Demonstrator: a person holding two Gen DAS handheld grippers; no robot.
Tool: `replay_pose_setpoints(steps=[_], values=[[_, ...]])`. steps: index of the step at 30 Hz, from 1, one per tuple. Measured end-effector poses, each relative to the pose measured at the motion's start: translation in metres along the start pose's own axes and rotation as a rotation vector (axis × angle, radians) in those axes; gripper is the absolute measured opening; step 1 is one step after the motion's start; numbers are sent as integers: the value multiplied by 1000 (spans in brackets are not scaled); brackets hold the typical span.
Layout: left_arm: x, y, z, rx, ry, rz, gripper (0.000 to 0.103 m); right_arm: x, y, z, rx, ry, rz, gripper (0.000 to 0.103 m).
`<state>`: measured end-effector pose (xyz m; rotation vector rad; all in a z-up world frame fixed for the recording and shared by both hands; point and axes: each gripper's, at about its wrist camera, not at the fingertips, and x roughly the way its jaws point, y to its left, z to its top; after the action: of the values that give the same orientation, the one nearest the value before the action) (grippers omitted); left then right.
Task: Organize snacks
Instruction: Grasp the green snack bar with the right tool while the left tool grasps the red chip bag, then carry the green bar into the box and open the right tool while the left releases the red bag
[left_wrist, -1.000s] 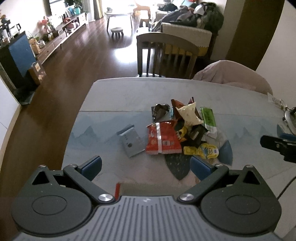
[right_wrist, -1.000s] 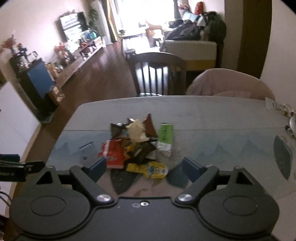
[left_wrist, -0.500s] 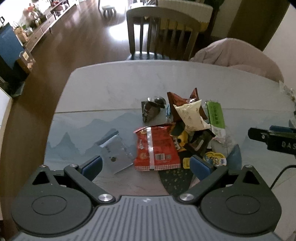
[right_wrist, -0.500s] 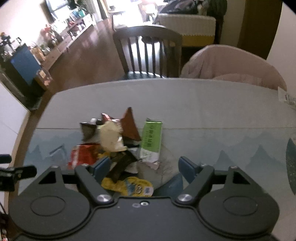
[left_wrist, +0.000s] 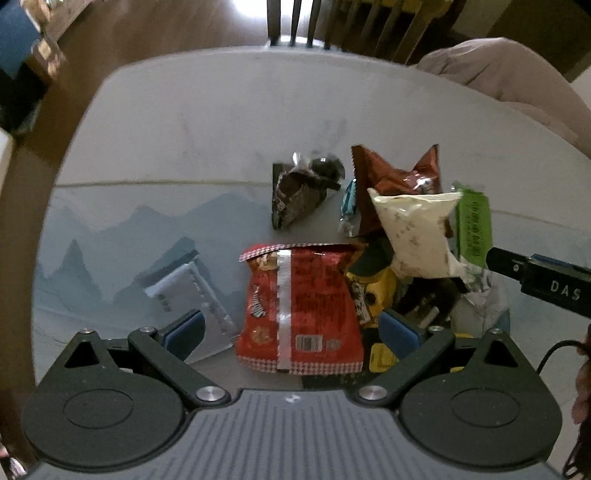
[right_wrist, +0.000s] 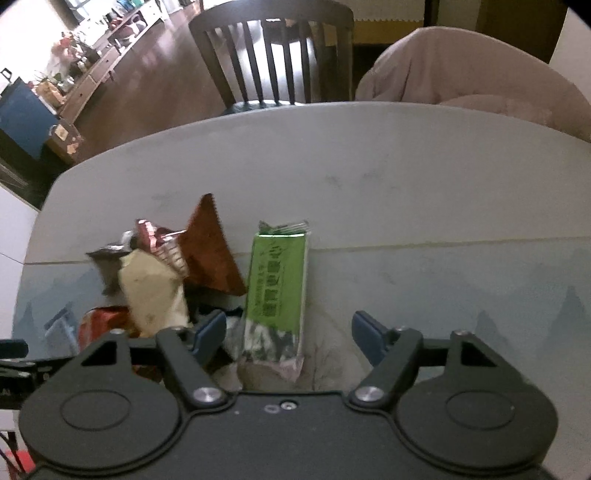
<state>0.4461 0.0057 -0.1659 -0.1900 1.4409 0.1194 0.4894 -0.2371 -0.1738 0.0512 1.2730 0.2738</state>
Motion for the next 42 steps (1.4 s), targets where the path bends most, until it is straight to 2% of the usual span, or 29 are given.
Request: replay_pose_setpoints(steps=[8, 16, 23, 26, 30, 34, 42], values=[[32, 8, 17, -72, 66, -5, 101, 22, 1, 4, -9, 31, -2, 59], [51, 11, 25, -111, 85, 2, 98, 20, -1, 3, -15, 22, -2, 56], [67, 16, 23, -132, 107, 7, 78, 14, 0, -3, -63, -6, -40, 43], [72, 20, 19, -155, 105, -4, 76, 13, -3, -7, -75, -21, -44, 42], [74, 24, 12, -156, 88, -1, 68, 8, -9, -11, -90, -33, -48, 42], [72, 26, 5, -174, 79, 24, 67, 0, -15, -17, -82, -42, -55, 41], [42, 29, -9, -192, 30, -5, 67, -37, -36, -32, -64, -73, -36, 41]])
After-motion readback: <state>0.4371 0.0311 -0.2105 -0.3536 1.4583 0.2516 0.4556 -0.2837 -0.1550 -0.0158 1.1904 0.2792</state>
